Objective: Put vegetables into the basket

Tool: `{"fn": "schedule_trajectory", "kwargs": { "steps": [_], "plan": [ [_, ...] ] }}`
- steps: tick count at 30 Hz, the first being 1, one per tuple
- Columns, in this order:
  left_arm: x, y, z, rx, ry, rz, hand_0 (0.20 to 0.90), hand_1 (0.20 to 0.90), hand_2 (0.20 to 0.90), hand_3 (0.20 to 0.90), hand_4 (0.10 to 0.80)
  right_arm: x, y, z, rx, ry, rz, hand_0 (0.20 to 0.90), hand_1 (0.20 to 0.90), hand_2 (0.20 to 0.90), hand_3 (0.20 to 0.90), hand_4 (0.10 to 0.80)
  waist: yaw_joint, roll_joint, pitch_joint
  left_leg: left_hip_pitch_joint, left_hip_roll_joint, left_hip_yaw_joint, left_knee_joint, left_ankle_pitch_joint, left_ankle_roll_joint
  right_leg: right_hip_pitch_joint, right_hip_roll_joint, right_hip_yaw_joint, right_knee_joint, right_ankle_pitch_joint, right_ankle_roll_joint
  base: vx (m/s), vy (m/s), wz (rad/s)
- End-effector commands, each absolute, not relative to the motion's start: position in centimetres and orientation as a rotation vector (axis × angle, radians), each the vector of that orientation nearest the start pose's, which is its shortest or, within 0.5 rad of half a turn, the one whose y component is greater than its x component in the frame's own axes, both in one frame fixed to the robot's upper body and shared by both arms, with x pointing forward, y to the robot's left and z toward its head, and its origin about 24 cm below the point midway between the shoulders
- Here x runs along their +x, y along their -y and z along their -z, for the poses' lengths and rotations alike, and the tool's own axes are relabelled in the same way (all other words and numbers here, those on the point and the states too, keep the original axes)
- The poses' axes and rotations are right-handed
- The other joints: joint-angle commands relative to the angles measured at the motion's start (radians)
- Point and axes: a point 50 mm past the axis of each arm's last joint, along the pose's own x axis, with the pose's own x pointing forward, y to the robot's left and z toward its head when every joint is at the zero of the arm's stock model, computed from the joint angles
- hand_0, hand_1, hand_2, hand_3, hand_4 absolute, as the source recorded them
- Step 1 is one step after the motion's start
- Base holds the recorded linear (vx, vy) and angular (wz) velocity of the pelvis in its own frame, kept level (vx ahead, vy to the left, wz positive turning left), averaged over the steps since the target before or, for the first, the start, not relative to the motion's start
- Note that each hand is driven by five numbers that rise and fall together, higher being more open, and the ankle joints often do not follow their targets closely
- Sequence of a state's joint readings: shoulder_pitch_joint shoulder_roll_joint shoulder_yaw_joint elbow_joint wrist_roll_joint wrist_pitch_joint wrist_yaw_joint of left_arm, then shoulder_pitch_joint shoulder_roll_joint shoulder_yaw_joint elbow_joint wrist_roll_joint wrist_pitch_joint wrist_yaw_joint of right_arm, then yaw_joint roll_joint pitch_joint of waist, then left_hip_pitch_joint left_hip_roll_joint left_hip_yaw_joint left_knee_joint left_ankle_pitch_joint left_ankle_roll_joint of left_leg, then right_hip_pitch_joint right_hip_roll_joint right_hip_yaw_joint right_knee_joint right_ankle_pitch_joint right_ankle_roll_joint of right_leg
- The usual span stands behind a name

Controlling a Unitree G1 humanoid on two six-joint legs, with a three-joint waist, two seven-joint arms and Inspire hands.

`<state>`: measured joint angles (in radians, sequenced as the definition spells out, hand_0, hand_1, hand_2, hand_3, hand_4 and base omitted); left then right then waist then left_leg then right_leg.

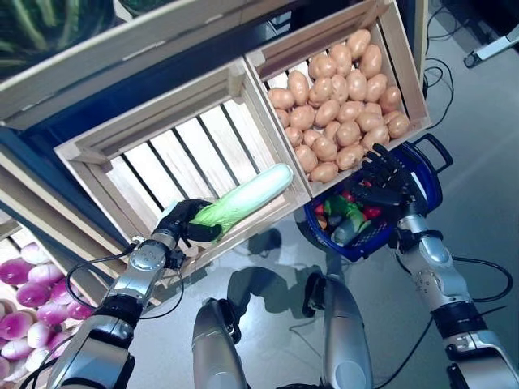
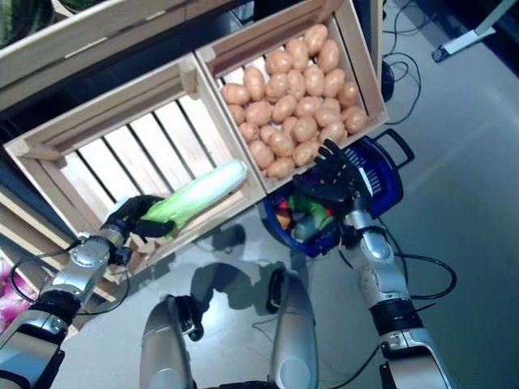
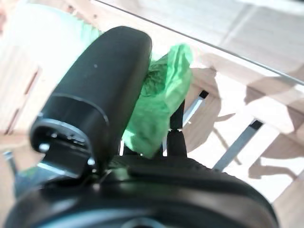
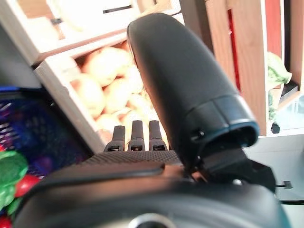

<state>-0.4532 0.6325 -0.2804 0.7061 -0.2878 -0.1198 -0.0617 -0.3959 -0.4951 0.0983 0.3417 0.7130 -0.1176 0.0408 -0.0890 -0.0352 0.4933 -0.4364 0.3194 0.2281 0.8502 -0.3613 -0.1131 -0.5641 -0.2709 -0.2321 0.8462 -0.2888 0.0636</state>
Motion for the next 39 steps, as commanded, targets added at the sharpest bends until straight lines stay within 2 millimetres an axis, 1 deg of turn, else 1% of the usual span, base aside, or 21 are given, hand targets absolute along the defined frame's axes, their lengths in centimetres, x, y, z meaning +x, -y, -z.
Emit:
{"fn": "schedule_trajectory", "kwargs": {
  "steps": [1,3,5,7,10,12,16,20,21,26,32,35,39],
  "plan": [
    [32.0,-24.2,-8.0,0.279,0.117,0.103,0.3,0.3,0.3,0.3,0.4,31.2,21.9,-13.2,0.285,0.416,-0.147,0.9,0.9,0.9,0.9,0.8,0.013,0.007,-0.213,0.037,-0.012,0.011,-0.206,0.171,0.02,0.157,-0.049,-0.004,-0.134,0.088,0.065,0.046,-0.016,0.08],
    [31.7,-23.8,-7.7,0.26,0.128,0.111,0.3,0.3,0.3,0.3,0.4,30.9,21.4,-13.0,0.313,0.433,-0.183,0.9,0.9,0.9,0.9,0.8,0.013,0.01,-0.23,0.077,-0.02,0.022,-0.26,0.191,0.017,0.198,-0.033,-0.015,-0.19,0.099,0.061,0.048,-0.018,0.01],
    [31.3,-23.5,-7.3,0.229,0.131,0.117,0.3,0.3,0.3,0.3,0.4,30.4,20.9,-12.7,0.359,0.453,-0.223,0.9,0.9,0.9,0.9,0.8,0.015,0.014,-0.252,0.128,-0.034,0.038,-0.323,0.213,0.017,0.247,-0.012,-0.026,-0.257,0.111,0.055,0.068,-0.023,-0.02],
    [31.0,-23.2,-6.9,0.193,0.129,0.122,0.3,0.3,0.3,0.3,0.4,30.1,20.6,-12.3,0.383,0.456,-0.227,0.9,0.9,0.9,0.9,0.8,0.016,0.017,-0.275,0.169,-0.047,0.048,-0.375,0.231,0.015,0.292,0.007,-0.034,-0.326,0.125,0.05,0.08,-0.024,0.02],
    [30.3,-22.4,-5.9,0.133,0.12,0.128,0.3,0.3,0.3,0.3,0.4,29.5,20.3,-11.2,0.411,0.432,-0.221,0.9,0.9,0.9,0.9,0.8,0.015,0.024,-0.318,0.25,-0.081,0.068,-0.487,0.271,0.012,0.38,0.051,-0.037,-0.466,0.156,0.042,0.111,-0.009,0.03],
    [29.9,-22.0,-5.4,0.113,0.116,0.133,0.3,0.3,0.3,0.3,0.4,29.2,20.3,-10.6,0.422,0.412,-0.226,0.9,0.9,0.9,0.9,0.8,0.013,0.028,-0.348,0.309,-0.1,0.081,-0.571,0.298,0.01,0.443,0.083,-0.035,-0.567,0.18,0.041,0.109,0.002,0.06],
    [29.4,-21.4,-5.1,0.069,0.125,0.137,0.3,0.3,0.3,0.3,0.4,28.7,20.0,-9.9,0.456,0.388,-0.235,0.9,0.9,0.9,0.9,0.8,0.01,0.033,-0.395,0.395,-0.134,0.082,-0.724,0.354,0.011,0.528,0.129,-0.025,-0.715,0.233,0.048,0.071,0.016,0.0],
    [29.0,-21.2,-4.6,0.057,0.113,0.139,0.3,0.3,0.3,0.3,0.4,28.5,20.0,-9.4,0.479,0.367,-0.222,0.9,0.9,0.9,0.9,0.8,0.009,0.036,-0.422,0.435,-0.153,0.078,-0.798,0.376,0.015,0.564,0.142,-0.018,-0.78,0.262,0.053,0.054,0.012,-0.03],
    [28.8,-21.1,-4.2,0.056,0.101,0.139,0.3,0.3,0.3,0.3,0.4,28.3,20.0,-8.9,0.49,0.347,-0.214,0.9,0.9,0.9,0.9,0.8,0.007,0.037,-0.433,0.453,-0.159,0.078,-0.826,0.384,0.017,0.578,0.149,-0.011,-0.802,0.272,0.054,0.064,0.011,-0.03],
    [28.3,-21.4,-3.5,0.035,0.075,0.134,0.3,0.3,0.3,0.3,0.4,28.0,20.5,-7.8,0.493,0.284,-0.182,0.9,0.9,0.9,0.9,0.8,0.002,0.042,-0.454,0.492,-0.17,0.079,-0.871,0.391,0.024,0.605,0.163,0.006,-0.842,0.288,0.055,0.074,0.004,-0.04],
    [28.2,-21.5,-3.6,0.032,0.085,0.118,0.3,0.3,0.3,0.3,0.4,27.8,20.5,-7.1,0.497,0.252,-0.186,0.9,0.9,0.9,0.9,0.8,-0.001,0.043,-0.462,0.514,-0.182,0.073,-0.895,0.391,0.028,0.622,0.172,0.019,-0.872,0.302,0.055,0.043,-0.002,-0.03],
    [28.3,-21.6,-3.9,0.049,0.096,0.119,0.3,0.3,0.3,0.3,0.4,27.8,20.5,-6.6,0.492,0.234,-0.185,0.9,0.9,0.9,0.9,0.8,0.001,0.043,-0.467,0.526,-0.187,0.066,-0.918,0.396,0.028,0.634,0.176,0.017,-0.904,0.318,0.059,0.023,-0.003,0.0],
    [28.6,-21.8,-4.4,0.079,0.105,0.132,0.3,0.3,0.3,0.3,0.4,27.9,20.7,-6.3,0.502,0.217,-0.172,0.9,0.9,0.9,0.9,0.8,0.002,0.047,-0.469,0.526,-0.191,0.061,-0.921,0.395,0.03,0.636,0.178,0.018,-0.904,0.318,0.06,0.007,-0.002,0.04]
  ]
}}
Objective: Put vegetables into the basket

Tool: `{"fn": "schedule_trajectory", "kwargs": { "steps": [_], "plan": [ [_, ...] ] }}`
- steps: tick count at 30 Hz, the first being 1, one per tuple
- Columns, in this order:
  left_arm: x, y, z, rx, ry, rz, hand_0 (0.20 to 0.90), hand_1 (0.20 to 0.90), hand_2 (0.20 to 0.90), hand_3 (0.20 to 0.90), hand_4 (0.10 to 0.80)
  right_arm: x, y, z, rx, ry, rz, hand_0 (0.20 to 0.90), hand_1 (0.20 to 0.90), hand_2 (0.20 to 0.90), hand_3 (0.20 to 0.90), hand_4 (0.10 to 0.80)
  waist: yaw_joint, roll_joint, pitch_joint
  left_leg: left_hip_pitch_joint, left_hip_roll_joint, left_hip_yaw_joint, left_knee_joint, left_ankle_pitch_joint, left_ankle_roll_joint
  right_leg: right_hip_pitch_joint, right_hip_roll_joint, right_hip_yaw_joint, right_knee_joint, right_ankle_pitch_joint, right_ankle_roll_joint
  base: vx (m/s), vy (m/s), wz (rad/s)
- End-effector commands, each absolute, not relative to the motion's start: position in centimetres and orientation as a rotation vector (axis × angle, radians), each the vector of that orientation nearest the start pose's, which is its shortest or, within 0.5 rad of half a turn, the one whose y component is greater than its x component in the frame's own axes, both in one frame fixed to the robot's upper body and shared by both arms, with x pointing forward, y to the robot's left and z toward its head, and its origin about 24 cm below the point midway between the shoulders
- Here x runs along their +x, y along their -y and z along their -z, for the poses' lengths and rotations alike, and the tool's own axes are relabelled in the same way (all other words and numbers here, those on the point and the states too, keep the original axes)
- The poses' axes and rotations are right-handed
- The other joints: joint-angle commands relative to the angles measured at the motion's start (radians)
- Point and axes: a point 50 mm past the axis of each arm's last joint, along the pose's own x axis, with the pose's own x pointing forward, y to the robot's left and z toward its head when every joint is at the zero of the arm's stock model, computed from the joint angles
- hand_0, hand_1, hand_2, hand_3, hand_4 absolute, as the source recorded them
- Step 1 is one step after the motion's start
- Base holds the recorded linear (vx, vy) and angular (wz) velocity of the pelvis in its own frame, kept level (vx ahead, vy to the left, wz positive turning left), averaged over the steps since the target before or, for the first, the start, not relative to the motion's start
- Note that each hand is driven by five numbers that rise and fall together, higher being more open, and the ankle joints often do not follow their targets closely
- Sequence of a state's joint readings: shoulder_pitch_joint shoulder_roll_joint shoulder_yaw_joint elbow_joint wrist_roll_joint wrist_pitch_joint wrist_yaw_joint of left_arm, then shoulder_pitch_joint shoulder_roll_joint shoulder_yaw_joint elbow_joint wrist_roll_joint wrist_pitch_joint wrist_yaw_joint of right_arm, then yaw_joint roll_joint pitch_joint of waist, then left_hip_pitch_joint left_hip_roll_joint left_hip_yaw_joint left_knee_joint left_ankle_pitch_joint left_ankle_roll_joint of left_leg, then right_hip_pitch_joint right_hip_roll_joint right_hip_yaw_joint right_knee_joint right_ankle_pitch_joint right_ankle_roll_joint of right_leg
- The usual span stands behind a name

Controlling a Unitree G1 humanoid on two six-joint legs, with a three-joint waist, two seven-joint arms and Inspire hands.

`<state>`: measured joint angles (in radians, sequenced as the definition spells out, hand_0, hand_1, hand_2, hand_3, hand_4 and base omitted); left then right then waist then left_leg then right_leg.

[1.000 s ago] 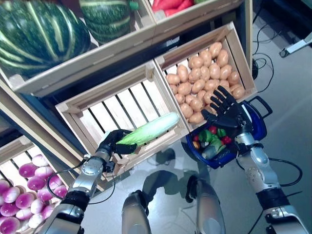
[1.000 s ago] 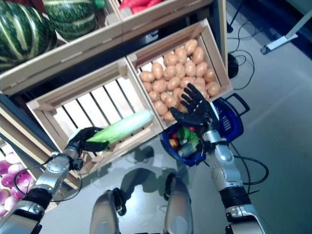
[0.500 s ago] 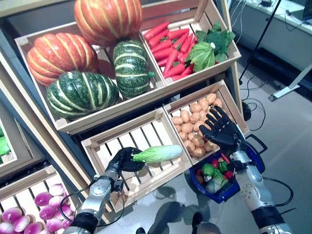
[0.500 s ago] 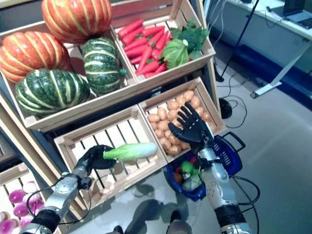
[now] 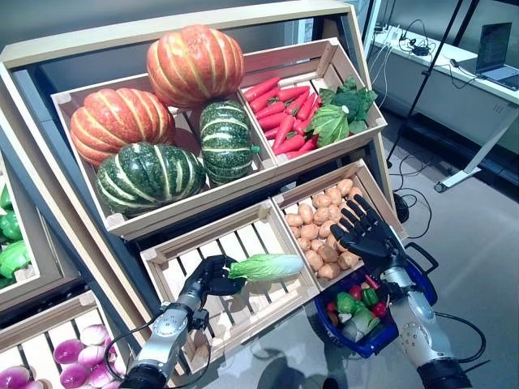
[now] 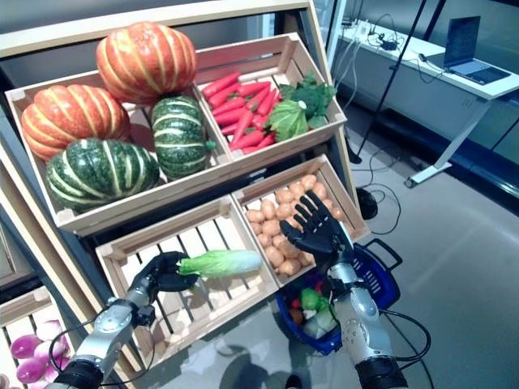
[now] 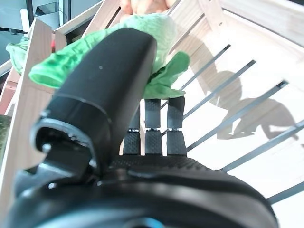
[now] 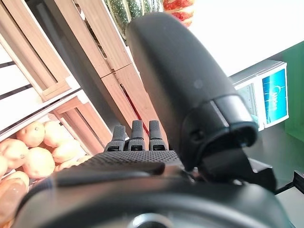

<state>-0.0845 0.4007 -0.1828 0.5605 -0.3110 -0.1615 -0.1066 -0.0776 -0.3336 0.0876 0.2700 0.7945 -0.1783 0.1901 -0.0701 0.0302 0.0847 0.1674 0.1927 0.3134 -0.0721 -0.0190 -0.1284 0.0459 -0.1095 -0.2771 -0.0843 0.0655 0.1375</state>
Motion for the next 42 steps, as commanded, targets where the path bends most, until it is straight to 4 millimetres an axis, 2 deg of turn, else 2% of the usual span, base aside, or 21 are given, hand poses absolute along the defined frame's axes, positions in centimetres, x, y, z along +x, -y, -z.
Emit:
{"fn": "schedule_trajectory", "kwargs": {
  "steps": [1,11,17,21,26,31,33,34,36,37,39,42],
  "plan": [
    [28.7,-21.9,-4.5,0.083,0.107,0.134,0.3,0.3,0.3,0.3,0.4,27.9,20.7,-6.2,0.504,0.212,-0.171,0.9,0.9,0.9,0.9,0.8,-0.017,-0.018,-0.06,-0.078,-0.066,-0.026,0.001,0.053,0.045,0.026,0.017,0.063,0.026,-0.036,-0.014,0.005,-0.004,0.04],
    [29.2,-22.6,-5.8,0.088,0.146,0.134,0.3,0.3,0.3,0.3,0.4,27.7,20.8,-5.2,0.515,0.172,-0.146,0.9,0.9,0.9,0.9,0.8,-0.015,-0.016,-0.061,-0.07,-0.07,-0.033,-0.002,0.049,0.047,0.033,0.014,0.059,0.026,-0.038,-0.012,0.0,0.0,0.0],
    [29.4,-23.1,-8.0,0.056,0.253,0.124,0.3,0.3,0.3,0.3,0.4,27.7,20.8,-5.0,0.511,0.165,-0.142,0.9,0.9,0.9,0.9,0.8,-0.012,-0.016,-0.061,-0.064,-0.073,-0.039,-0.002,0.047,0.047,0.041,0.012,0.063,0.024,-0.04,-0.014,0.0,0.0,0.0],
    [29.7,-22.6,-9.7,0.053,0.309,0.148,0.3,0.3,0.3,0.3,0.4,27.8,20.7,-5.1,0.506,0.17,-0.143,0.9,0.9,0.9,0.9,0.8,-0.008,-0.016,-0.06,-0.063,-0.075,-0.045,-0.002,0.044,0.048,0.042,0.013,0.063,0.026,-0.043,-0.014,0.0,0.0,0.0],
    [29.7,-22.3,-10.5,0.029,0.34,0.169,0.3,0.3,0.3,0.3,0.4,27.9,20.6,-5.5,0.462,0.186,-0.162,0.9,0.9,0.9,0.9,0.8,-0.005,-0.018,-0.061,-0.061,-0.077,-0.051,-0.003,0.042,0.048,0.048,0.013,0.063,0.022,-0.045,-0.015,0.002,0.002,0.01],
    [29.7,-22.2,-11.2,0.035,0.356,0.177,0.3,0.3,0.3,0.3,0.4,27.8,20.6,-7.9,0.051,0.302,-0.193,0.9,0.9,0.9,0.9,0.8,-0.006,-0.02,-0.061,-0.061,-0.077,-0.055,-0.003,0.042,0.048,0.048,0.013,0.065,0.024,-0.046,-0.015,0.0,0.0,0.0],
    [29.7,-22.5,-11.7,0.063,0.362,0.18,0.3,0.3,0.3,0.3,0.4,27.6,21.3,-10.0,-0.278,0.381,-0.183,0.9,0.9,0.9,0.9,0.8,-0.01,-0.023,-0.059,-0.061,-0.077,-0.057,-0.003,0.042,0.048,0.046,0.013,0.068,0.026,-0.045,-0.013,-0.039,-0.01,0.07],
    [29.7,-22.7,-12.1,0.076,0.364,0.184,0.3,0.3,0.3,0.3,0.4,27.5,21.7,-12.0,-0.523,0.471,-0.152,0.9,0.9,0.9,0.9,0.8,-0.012,-0.024,-0.057,-0.063,-0.078,-0.058,-0.003,0.043,0.047,0.043,0.014,0.071,0.027,-0.044,-0.012,-0.053,-0.007,0.1],
    [29.6,-23.0,-12.2,0.086,0.36,0.185,0.3,0.3,0.3,0.3,0.4,27.5,22.0,-14.8,-0.742,0.584,-0.115,0.9,0.9,0.9,0.9,0.8,-0.015,-0.025,-0.051,-0.061,-0.078,-0.057,-0.002,0.042,0.047,0.043,0.016,0.076,0.029,-0.046,-0.012,-0.052,-0.002,0.09],
    [29.7,-23.0,-12.3,0.089,0.358,0.185,0.3,0.3,0.3,0.3,0.4,27.6,21.9,-16.3,-0.837,0.643,-0.105,0.9,0.9,0.9,0.9,0.8,-0.015,-0.026,-0.051,-0.063,-0.079,-0.058,-0.001,0.042,0.047,0.041,0.018,0.08,0.032,-0.047,-0.012,-0.038,0.0,0.04],
    [29.8,-23.0,-12.1,0.088,0.356,0.184,0.3,0.3,0.3,0.3,0.4,27.6,21.4,-17.7,-0.958,0.718,-0.095,0.9,0.9,0.9,0.9,0.8,-0.016,-0.028,-0.049,-0.062,-0.081,-0.059,-0.002,0.041,0.048,0.04,0.019,0.086,0.033,-0.048,-0.011,-0.018,0.001,0.0],
    [29.9,-23.0,-12.0,0.077,0.349,0.185,0.3,0.3,0.3,0.3,0.4,27.7,20.7,-19.1,-1.112,0.806,-0.085,0.9,0.9,0.9,0.9,0.8,-0.015,-0.029,-0.051,-0.055,-0.082,-0.056,-0.003,0.037,0.049,0.045,0.021,0.09,0.033,-0.052,-0.009,-0.001,0.007,-0.08]
  ]
}}
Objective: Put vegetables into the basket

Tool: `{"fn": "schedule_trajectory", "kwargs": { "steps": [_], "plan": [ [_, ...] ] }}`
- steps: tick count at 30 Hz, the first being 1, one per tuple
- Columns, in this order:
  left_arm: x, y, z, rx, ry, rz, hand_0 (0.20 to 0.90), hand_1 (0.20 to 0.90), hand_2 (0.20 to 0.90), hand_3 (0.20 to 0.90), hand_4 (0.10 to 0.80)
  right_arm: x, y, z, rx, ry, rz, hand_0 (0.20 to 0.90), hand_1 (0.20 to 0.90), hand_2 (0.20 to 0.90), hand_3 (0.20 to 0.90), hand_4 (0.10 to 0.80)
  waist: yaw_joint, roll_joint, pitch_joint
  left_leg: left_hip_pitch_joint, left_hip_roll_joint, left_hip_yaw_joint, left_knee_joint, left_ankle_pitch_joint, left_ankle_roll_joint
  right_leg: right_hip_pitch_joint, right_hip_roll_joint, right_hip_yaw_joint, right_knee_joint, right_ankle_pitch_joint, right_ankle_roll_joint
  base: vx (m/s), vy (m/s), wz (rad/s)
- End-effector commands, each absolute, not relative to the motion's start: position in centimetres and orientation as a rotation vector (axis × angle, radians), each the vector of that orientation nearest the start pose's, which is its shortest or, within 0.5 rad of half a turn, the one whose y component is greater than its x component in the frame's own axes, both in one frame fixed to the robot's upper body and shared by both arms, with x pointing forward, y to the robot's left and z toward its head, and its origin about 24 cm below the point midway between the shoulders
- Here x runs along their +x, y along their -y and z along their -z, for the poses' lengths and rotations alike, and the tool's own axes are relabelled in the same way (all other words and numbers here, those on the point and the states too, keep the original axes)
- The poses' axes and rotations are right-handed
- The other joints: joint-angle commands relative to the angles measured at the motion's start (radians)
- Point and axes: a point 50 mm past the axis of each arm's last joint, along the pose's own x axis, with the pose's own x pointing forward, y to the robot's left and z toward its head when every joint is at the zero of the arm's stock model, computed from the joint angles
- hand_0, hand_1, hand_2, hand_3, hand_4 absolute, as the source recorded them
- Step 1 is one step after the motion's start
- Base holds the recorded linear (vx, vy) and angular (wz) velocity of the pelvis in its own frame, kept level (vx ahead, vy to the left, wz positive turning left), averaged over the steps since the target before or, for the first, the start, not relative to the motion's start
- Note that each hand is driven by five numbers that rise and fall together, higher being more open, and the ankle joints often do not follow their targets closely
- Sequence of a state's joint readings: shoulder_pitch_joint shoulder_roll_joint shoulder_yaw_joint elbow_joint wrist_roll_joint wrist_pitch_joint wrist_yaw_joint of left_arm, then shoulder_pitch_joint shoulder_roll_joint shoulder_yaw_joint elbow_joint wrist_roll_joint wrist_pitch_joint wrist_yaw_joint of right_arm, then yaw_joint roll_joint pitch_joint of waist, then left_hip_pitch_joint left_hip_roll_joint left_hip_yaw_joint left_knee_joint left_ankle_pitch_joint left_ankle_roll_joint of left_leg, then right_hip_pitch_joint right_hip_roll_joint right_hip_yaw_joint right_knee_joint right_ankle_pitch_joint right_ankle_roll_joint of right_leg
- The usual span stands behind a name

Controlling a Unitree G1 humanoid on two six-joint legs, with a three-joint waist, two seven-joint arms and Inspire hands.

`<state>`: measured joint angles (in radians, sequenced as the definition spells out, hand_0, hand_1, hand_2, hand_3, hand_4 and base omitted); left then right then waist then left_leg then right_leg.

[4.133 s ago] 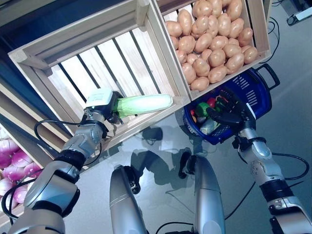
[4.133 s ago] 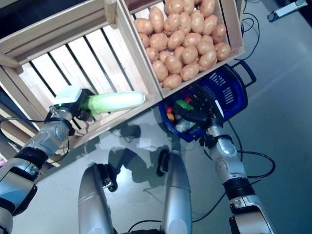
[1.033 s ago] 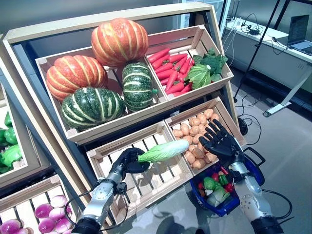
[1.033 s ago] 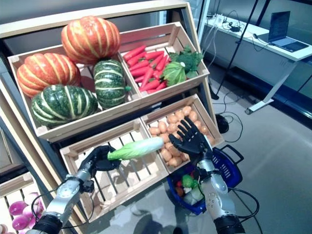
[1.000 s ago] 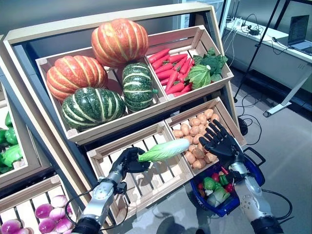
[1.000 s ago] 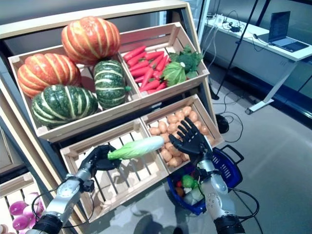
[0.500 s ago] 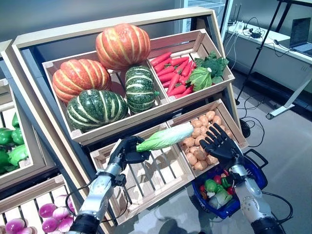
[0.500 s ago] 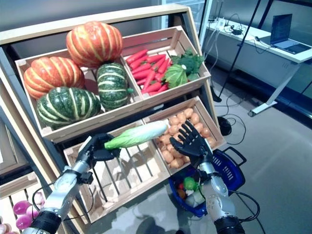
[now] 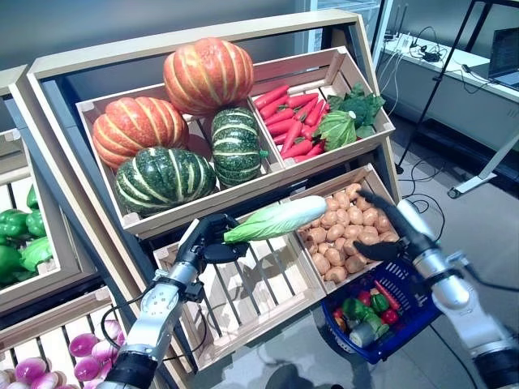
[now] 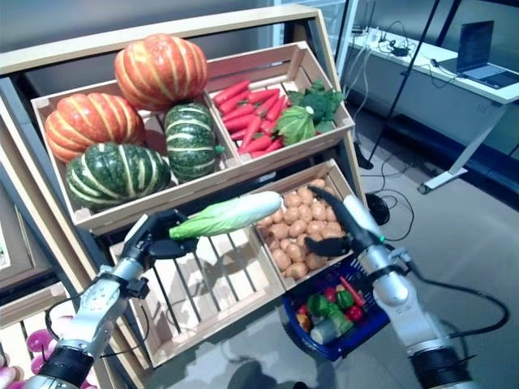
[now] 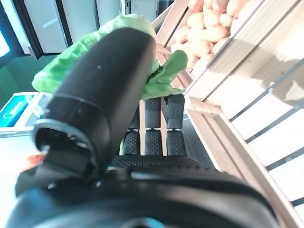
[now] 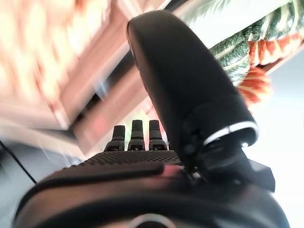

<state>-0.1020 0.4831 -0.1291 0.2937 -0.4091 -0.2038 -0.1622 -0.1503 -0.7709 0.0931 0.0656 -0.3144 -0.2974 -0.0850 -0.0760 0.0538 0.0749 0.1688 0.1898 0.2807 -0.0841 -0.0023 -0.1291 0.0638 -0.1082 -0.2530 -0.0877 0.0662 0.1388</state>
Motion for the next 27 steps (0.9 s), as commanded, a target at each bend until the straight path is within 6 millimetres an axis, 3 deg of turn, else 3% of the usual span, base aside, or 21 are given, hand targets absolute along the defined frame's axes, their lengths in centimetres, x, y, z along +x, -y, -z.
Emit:
{"fn": "schedule_trajectory", "kwargs": {
  "steps": [1,6,10,19,27],
  "plan": [
    [29.8,-23.0,-12.0,0.073,0.347,0.188,0.3,0.3,0.3,0.3,0.4,27.6,20.5,-19.4,-1.168,0.831,-0.082,0.9,0.9,0.9,0.9,0.8,-0.007,-0.053,-0.043,-0.055,-0.079,-0.022,0.009,0.02,0.048,0.029,0.02,0.066,0.037,-0.054,-0.01,0.01,0.007,-0.03],
    [29.8,-22.6,-12.0,0.062,0.34,0.201,0.3,0.3,0.3,0.3,0.4,27.2,19.9,-20.2,-1.263,0.904,-0.086,0.9,0.9,0.9,0.9,0.8,-0.004,-0.054,-0.05,-0.054,-0.078,-0.02,0.008,0.019,0.049,0.03,0.021,0.065,0.037,-0.057,-0.008,0.0,0.0,0.0],
    [29.8,-22.1,-11.9,0.058,0.336,0.218,0.3,0.3,0.3,0.3,0.4,27.0,19.3,-19.9,-1.231,0.921,-0.113,0.9,0.9,0.9,0.9,0.8,-0.002,-0.055,-0.049,-0.054,-0.078,-0.022,0.008,0.018,0.049,0.033,0.021,0.064,0.036,-0.058,-0.007,0.0,0.0,0.0],
    [30.1,-21.4,-12.5,0.054,0.342,0.264,0.3,0.3,0.3,0.3,0.4,27.3,17.3,-19.1,-1.115,0.809,-0.363,0.9,0.9,0.9,0.9,0.8,0.009,-0.061,-0.049,-0.052,-0.08,-0.025,0.008,0.017,0.046,0.042,0.017,0.059,0.026,-0.056,-0.005,0.0,0.0,0.0],
    [30.4,-19.8,-12.6,0.047,0.339,0.321,0.3,0.3,0.3,0.3,0.4,28.1,15.6,-19.1,-1.081,0.805,-0.407,0.9,0.9,0.9,0.9,0.8,0.021,-0.067,-0.047,-0.055,-0.08,-0.035,0.006,0.02,0.043,0.045,0.016,0.05,0.019,-0.051,-0.006,-0.002,-0.003,0.01]
  ]
}}
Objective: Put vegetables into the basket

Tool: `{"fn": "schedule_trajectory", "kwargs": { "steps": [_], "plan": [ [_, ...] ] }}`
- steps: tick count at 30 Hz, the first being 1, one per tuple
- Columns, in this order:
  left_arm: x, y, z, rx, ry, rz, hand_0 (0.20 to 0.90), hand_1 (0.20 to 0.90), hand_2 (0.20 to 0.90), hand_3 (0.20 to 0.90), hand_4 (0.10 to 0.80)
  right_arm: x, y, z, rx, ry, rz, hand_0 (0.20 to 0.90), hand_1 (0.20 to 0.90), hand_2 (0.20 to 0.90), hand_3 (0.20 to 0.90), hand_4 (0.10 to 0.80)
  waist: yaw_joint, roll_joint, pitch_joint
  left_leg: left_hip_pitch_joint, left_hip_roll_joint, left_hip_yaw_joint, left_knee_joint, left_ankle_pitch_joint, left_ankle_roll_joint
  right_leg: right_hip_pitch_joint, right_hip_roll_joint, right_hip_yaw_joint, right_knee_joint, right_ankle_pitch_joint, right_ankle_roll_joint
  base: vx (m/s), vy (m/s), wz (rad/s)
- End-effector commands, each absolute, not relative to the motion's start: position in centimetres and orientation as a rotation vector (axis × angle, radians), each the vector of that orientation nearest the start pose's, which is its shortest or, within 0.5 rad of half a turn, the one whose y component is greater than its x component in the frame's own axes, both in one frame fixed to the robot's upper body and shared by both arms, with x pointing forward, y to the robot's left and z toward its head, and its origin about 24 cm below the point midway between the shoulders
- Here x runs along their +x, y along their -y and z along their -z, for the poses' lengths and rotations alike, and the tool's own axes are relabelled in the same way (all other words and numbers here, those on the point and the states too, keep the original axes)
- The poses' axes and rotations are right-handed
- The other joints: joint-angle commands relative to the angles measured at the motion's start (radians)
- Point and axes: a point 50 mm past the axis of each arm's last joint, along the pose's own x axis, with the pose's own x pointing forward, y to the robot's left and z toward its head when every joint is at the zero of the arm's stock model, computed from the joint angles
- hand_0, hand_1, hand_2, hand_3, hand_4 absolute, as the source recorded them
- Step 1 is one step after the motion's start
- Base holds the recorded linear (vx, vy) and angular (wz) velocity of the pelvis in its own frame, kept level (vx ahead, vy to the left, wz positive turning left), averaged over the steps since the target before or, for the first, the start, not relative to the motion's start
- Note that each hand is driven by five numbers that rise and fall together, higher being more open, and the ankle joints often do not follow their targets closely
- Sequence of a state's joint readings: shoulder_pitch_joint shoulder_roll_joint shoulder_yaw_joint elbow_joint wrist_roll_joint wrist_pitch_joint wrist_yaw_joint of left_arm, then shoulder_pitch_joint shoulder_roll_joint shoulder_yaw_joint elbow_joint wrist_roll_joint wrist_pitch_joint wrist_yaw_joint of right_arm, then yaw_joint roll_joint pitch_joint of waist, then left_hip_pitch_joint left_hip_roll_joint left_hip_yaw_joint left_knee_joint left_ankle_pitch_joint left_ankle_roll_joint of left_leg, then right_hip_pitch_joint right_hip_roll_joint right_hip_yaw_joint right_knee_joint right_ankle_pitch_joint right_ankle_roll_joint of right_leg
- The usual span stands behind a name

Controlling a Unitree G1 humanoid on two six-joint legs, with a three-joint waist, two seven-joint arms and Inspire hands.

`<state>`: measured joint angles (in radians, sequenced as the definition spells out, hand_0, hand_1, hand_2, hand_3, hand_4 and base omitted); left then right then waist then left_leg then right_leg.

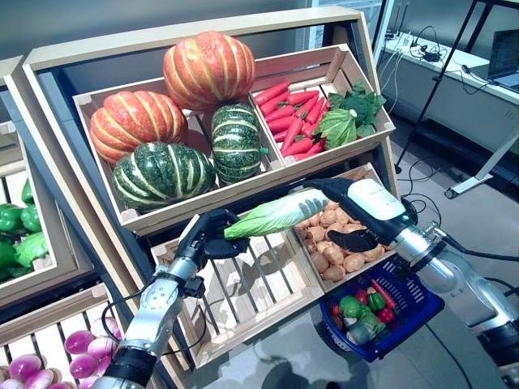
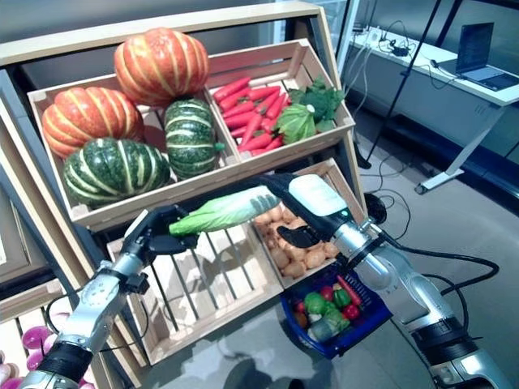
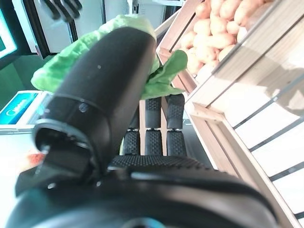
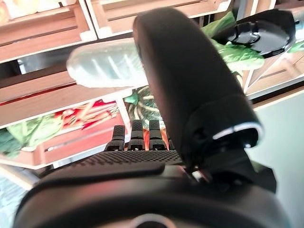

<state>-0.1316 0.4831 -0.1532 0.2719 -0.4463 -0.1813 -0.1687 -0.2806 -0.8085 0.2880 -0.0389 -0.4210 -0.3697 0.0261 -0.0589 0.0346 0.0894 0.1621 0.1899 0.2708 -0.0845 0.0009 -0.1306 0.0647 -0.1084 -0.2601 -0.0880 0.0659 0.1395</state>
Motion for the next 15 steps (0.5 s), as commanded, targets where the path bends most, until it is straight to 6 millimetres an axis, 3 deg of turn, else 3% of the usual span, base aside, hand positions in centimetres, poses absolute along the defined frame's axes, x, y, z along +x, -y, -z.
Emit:
{"fn": "schedule_trajectory", "kwargs": {
  "steps": [1,7,15],
  "plan": [
    [30.4,-19.6,-12.6,0.043,0.336,0.327,0.3,0.3,0.3,0.3,0.4,28.2,15.4,-19.1,-1.077,0.805,-0.416,0.9,0.9,0.9,0.9,0.8,0.006,-0.048,-0.062,-0.048,-0.08,-0.026,0.007,0.016,0.045,0.045,0.016,0.057,0.019,-0.05,-0.007,0.0,0.0,0.0],
    [30.8,-18.2,-12.6,0.005,0.325,0.391,0.3,0.3,0.3,0.3,0.4,29.4,13.9,-18.5,-1.082,0.773,-0.469,0.9,0.9,0.9,0.9,0.8,0.023,-0.052,-0.066,-0.05,-0.081,-0.037,0.006,0.016,0.043,0.049,0.011,0.046,0.015,-0.05,-0.007,0.001,-0.005,0.04],
    [30.9,-16.4,-12.4,-0.023,0.3,0.487,0.3,0.3,0.3,0.3,0.4,31.4,13.5,-17.5,-1.145,0.714,-0.442,0.9,0.9,0.9,0.9,0.8,0.043,-0.055,-0.072,-0.052,-0.083,-0.049,0.005,0.016,0.041,0.052,0.007,0.033,0.013,-0.048,-0.007,0.008,-0.01,0.1]
  ]
}}
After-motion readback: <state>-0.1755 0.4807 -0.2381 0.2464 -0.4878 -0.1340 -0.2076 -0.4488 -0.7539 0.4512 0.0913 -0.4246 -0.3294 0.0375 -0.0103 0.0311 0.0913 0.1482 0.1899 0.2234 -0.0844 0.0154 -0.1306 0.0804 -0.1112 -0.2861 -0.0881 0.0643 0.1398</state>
